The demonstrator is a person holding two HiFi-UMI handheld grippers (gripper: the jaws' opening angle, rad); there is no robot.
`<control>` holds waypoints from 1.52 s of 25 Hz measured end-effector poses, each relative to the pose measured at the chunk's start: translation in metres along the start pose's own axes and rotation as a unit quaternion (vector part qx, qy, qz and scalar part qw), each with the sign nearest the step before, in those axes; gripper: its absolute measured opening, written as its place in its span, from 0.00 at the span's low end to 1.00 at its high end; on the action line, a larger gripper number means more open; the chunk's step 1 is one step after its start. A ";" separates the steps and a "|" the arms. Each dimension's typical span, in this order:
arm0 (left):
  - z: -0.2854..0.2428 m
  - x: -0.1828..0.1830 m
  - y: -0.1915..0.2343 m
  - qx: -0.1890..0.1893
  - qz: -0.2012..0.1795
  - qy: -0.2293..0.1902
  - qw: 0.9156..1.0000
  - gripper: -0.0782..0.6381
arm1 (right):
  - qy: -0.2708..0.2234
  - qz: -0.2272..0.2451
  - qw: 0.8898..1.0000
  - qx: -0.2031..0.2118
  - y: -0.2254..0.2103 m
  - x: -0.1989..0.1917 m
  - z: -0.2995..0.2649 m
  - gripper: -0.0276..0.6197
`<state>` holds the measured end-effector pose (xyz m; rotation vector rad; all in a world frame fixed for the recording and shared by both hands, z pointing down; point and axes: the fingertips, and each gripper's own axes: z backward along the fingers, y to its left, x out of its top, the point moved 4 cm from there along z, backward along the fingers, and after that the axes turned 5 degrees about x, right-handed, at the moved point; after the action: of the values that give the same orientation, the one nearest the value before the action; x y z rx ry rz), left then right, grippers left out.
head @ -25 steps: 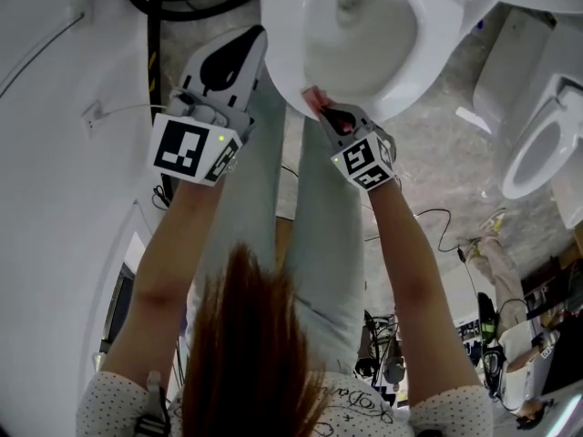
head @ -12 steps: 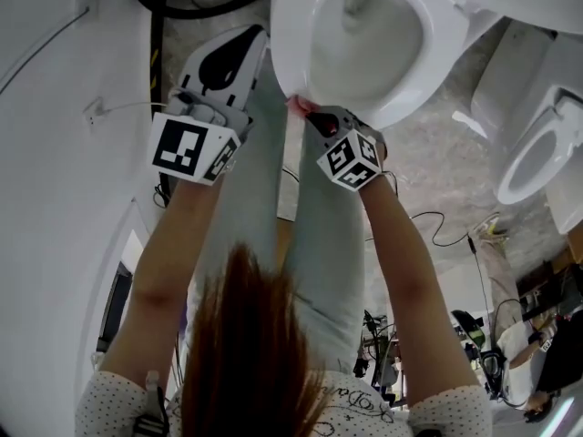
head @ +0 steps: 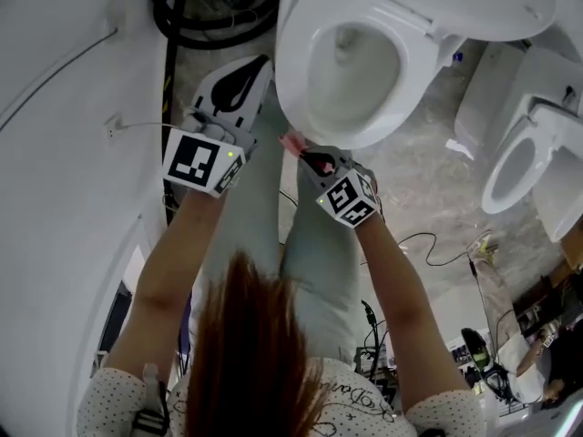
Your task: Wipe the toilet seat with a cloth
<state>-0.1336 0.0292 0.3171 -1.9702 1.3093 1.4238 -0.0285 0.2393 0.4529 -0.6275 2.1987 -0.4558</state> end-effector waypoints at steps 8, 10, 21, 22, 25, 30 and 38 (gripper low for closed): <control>0.025 0.065 -0.034 -0.015 -0.020 -0.021 0.999 0.11 | -0.082 -0.074 0.988 -0.104 -0.006 0.052 0.097 0.08; 0.032 0.078 -0.046 -0.021 -0.024 -0.024 0.999 0.11 | -0.106 -0.078 0.983 -0.128 -0.008 0.066 0.122 0.07; 0.072 0.189 -0.088 -0.033 -0.066 -0.079 0.994 0.11 | -0.256 -0.008 0.933 -0.254 -0.006 0.190 0.285 0.07; 0.076 0.200 -0.091 -0.030 -0.070 -0.085 0.993 0.11 | -0.266 0.004 0.927 -0.263 -0.003 0.200 0.300 0.07; 0.091 0.232 -0.105 -0.027 -0.079 -0.106 0.991 0.11 | -0.296 0.041 0.909 -0.291 0.012 0.230 0.348 0.07; 0.116 0.279 -0.127 -0.020 -0.090 -0.149 0.985 0.12 | -0.359 0.092 0.869 -0.328 0.044 0.272 0.416 0.07; 0.145 0.324 -0.159 -0.008 -0.115 -0.202 0.973 0.11 | -0.405 0.152 0.833 -0.343 0.084 0.300 0.486 0.07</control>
<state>-0.0597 0.0656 -0.0634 -1.6583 0.8635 1.6112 0.1526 0.0799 -0.0717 -0.6487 1.5207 0.7074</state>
